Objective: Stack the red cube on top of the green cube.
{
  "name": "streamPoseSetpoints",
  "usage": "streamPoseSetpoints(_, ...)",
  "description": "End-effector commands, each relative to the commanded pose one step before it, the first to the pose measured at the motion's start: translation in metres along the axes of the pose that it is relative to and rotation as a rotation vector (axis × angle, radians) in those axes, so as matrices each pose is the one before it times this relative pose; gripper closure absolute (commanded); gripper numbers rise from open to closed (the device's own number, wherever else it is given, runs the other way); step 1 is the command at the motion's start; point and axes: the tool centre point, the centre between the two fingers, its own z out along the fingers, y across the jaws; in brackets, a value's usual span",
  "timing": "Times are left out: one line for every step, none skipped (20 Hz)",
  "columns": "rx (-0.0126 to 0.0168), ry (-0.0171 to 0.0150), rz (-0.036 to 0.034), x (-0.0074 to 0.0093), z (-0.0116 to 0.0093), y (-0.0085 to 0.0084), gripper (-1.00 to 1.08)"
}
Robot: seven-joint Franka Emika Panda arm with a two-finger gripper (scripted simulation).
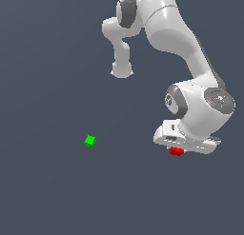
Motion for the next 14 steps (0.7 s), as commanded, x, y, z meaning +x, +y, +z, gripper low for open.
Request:
streamPoseSetpoints(0.00017,0.00022,0.00001,0.00004,-0.00024,0.00018,1.08)
streamPoseSetpoints(0.0,0.0,0.0,0.0,0.00008,0.00055,1.08)
streamPoseSetpoints(0.0,0.0,0.0,-0.00001,0.00014,0.00091,1.08)
streamPoseSetpoints(0.0,0.0,0.0,-0.00001,0.00019,0.00129,1.08)
streamPoseSetpoints(0.0,0.0,0.0,-0.00001,0.00025,0.00167,1.08)
streamPoseSetpoints(0.0,0.0,0.0,-0.00002,0.00031,0.00207,1.08)
streamPoseSetpoints(0.0,0.0,0.0,-0.00002,0.00037,0.00247,1.08)
streamPoseSetpoints(0.0,0.0,0.0,-0.00002,0.00044,0.0029,1.08)
streamPoseSetpoints(0.0,0.0,0.0,-0.00003,0.00051,0.00335,1.08)
streamPoseSetpoints(0.0,0.0,0.0,-0.00003,0.00058,0.00383,1.08)
streamPoseSetpoints(0.0,0.0,0.0,-0.00003,0.00066,0.00433,1.08)
streamPoseSetpoints(0.0,0.0,0.0,-0.00003,0.00074,0.00487,1.08)
streamPoseSetpoints(0.0,0.0,0.0,-0.00003,0.00082,0.00545,1.08)
streamPoseSetpoints(0.0,0.0,0.0,-0.00003,0.00092,0.00607,1.08)
